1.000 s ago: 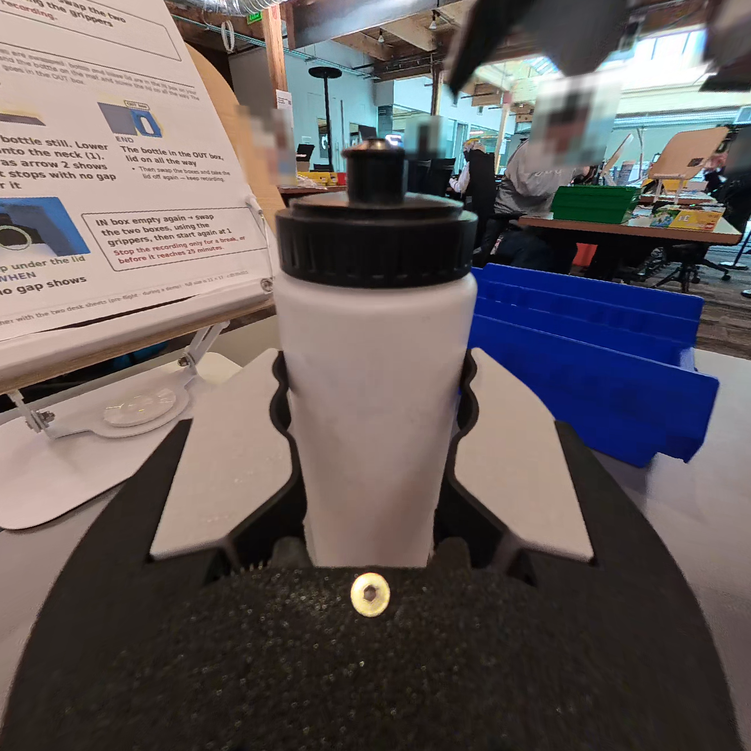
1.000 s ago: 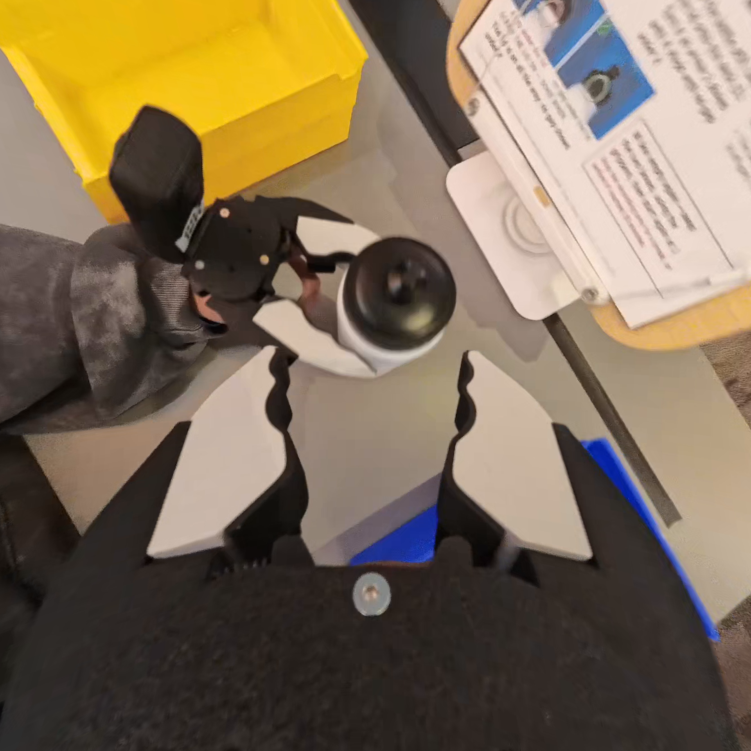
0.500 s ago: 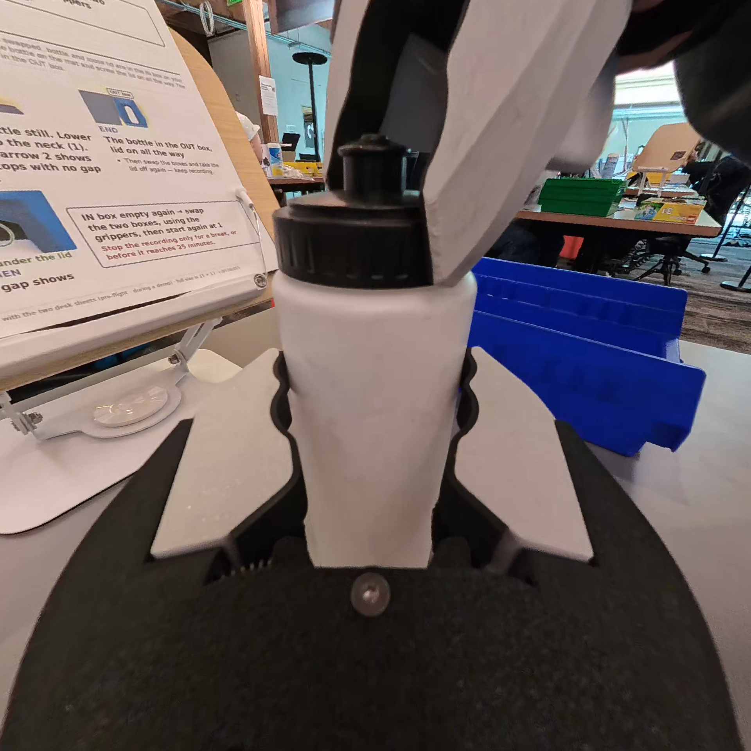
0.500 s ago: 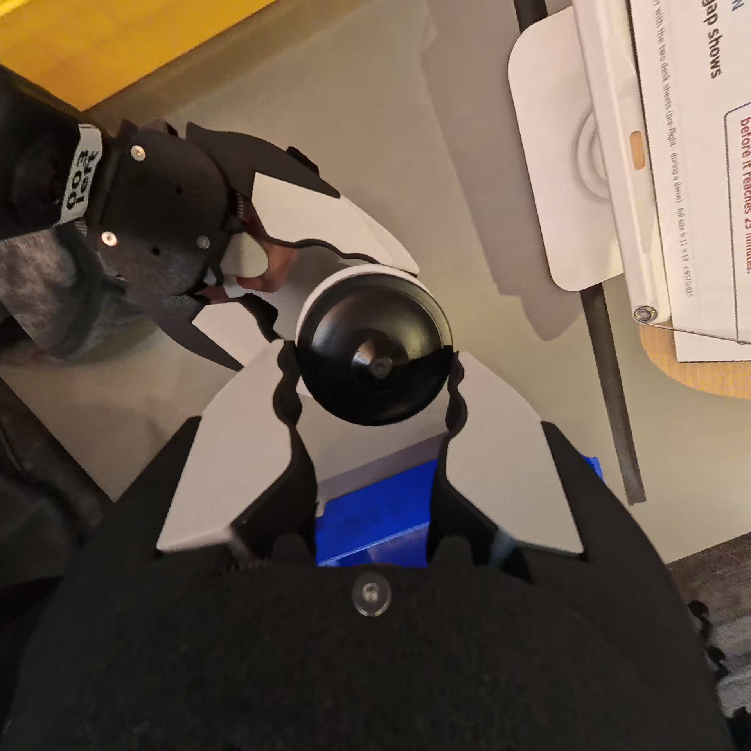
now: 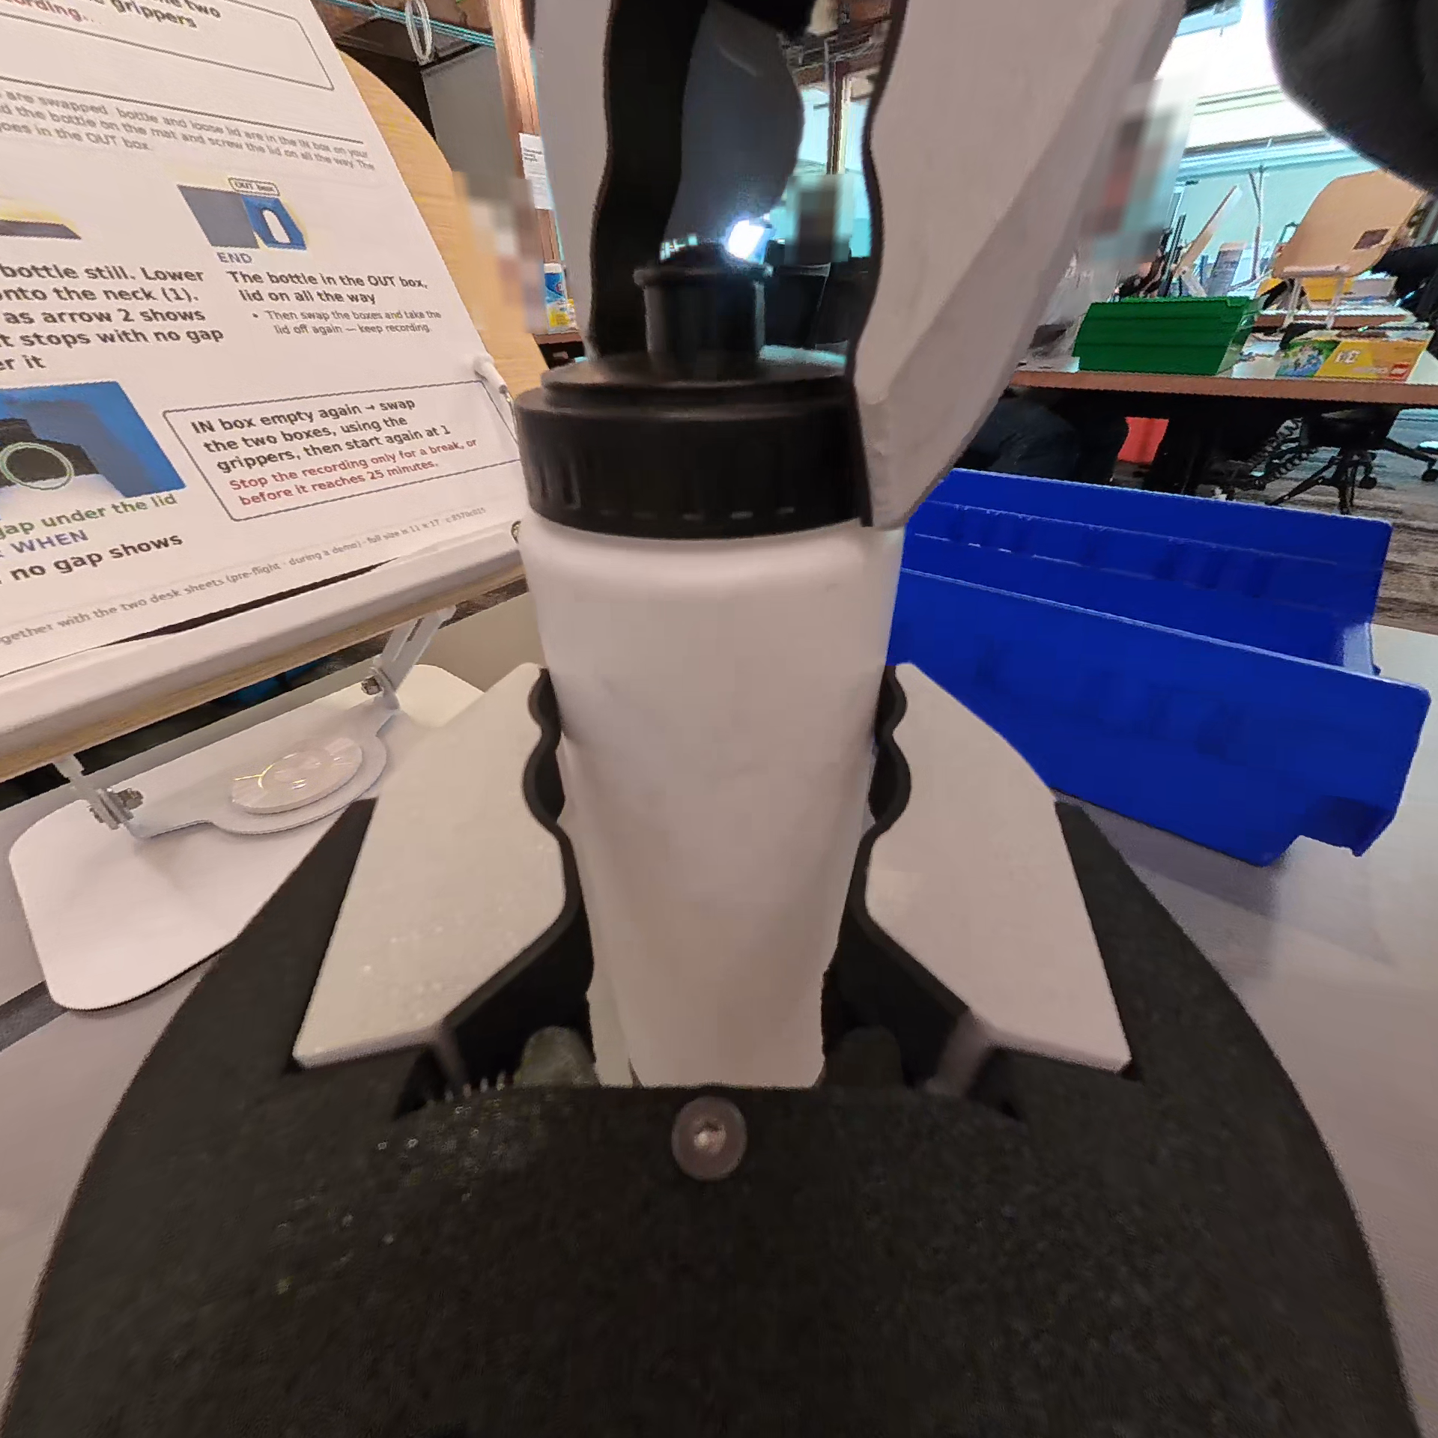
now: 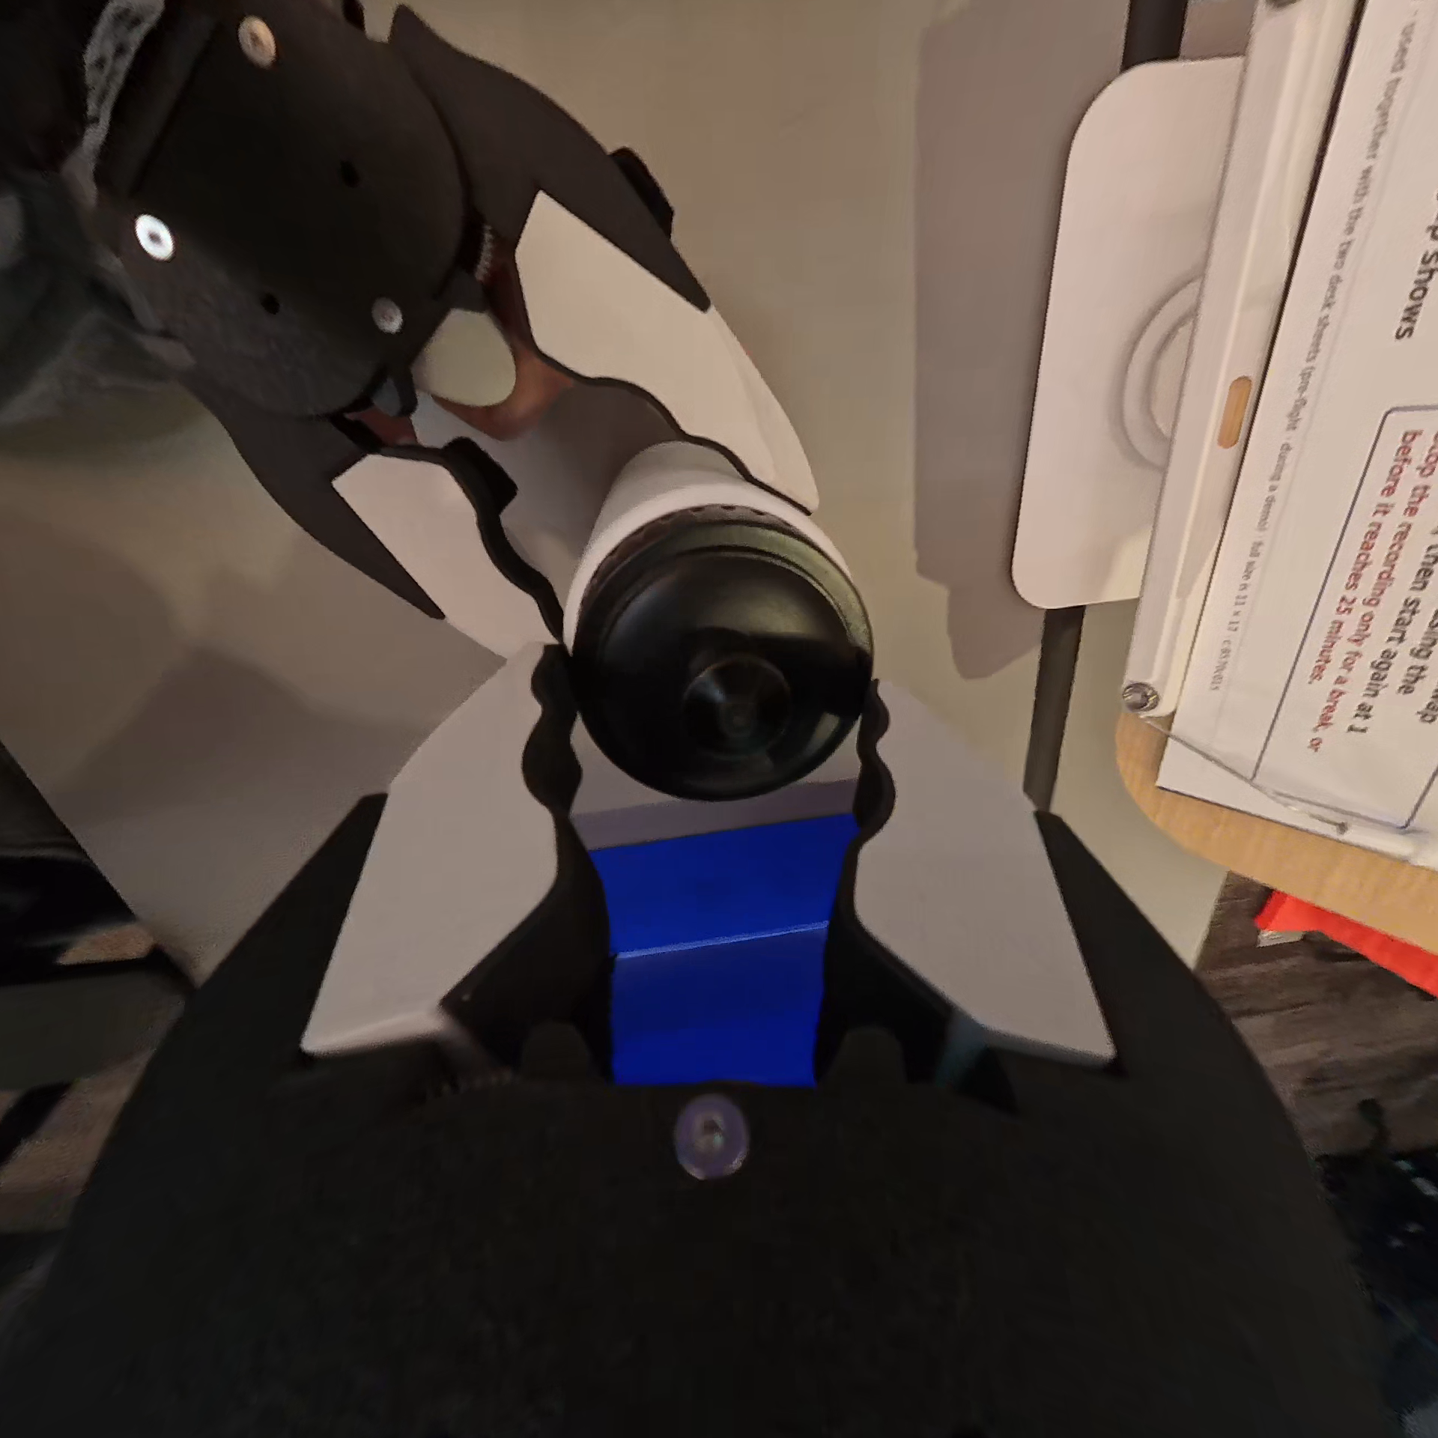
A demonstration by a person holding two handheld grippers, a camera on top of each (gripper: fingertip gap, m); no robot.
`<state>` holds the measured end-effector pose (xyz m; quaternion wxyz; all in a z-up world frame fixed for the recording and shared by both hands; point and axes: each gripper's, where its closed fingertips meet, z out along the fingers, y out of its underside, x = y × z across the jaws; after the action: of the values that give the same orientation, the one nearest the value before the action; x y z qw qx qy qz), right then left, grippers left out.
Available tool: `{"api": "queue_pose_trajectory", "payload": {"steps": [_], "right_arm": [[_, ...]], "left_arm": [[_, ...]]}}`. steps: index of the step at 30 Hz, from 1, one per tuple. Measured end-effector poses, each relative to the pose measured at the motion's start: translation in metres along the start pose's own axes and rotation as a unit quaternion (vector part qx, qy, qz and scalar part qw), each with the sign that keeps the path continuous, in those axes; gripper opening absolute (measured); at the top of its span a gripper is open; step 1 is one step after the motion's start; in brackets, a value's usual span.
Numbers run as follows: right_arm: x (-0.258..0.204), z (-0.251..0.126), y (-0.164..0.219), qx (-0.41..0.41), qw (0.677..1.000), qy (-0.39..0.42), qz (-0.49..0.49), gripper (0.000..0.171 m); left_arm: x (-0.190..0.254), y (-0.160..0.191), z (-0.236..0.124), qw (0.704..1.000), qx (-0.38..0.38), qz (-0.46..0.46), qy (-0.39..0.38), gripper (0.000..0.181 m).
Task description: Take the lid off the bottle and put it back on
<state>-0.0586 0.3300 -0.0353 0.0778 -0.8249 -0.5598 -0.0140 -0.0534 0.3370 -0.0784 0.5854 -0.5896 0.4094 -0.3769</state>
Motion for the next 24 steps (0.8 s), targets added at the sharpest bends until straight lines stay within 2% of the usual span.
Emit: {"api": "queue_pose_trajectory", "payload": {"steps": [4,10,15,18,20,24], "right_arm": [[0.003,0.001,0.006,-0.022,0.997,0.018,-0.076,0.069],[0.004,-0.001,0.014,-0.053,0.99,0.028,-0.129,0.067],[0.007,0.001,0.006,-0.008,0.999,0.016,-0.032,0.067],[-0.001,-0.003,-0.01,0.052,0.995,-0.019,0.084,0.079],[0.003,-0.003,-0.01,0.057,0.991,-0.007,0.121,0.069],[0.005,-0.003,-0.011,0.059,0.986,-0.001,0.157,0.068]], "left_arm": [[0.0,0.0,0.0,1.0,0.002,-0.003,0.006,0.078],[0.002,0.0,0.001,1.0,0.003,0.0,0.014,0.078],[-0.004,-0.001,0.0,1.0,0.01,-0.014,0.007,0.078],[-0.001,0.0,0.002,1.0,0.007,0.0,0.0,0.078],[0.0,0.0,0.002,1.0,0.007,0.002,-0.001,0.078],[0.001,0.0,0.001,1.0,0.006,-0.008,0.01,0.078]]}}
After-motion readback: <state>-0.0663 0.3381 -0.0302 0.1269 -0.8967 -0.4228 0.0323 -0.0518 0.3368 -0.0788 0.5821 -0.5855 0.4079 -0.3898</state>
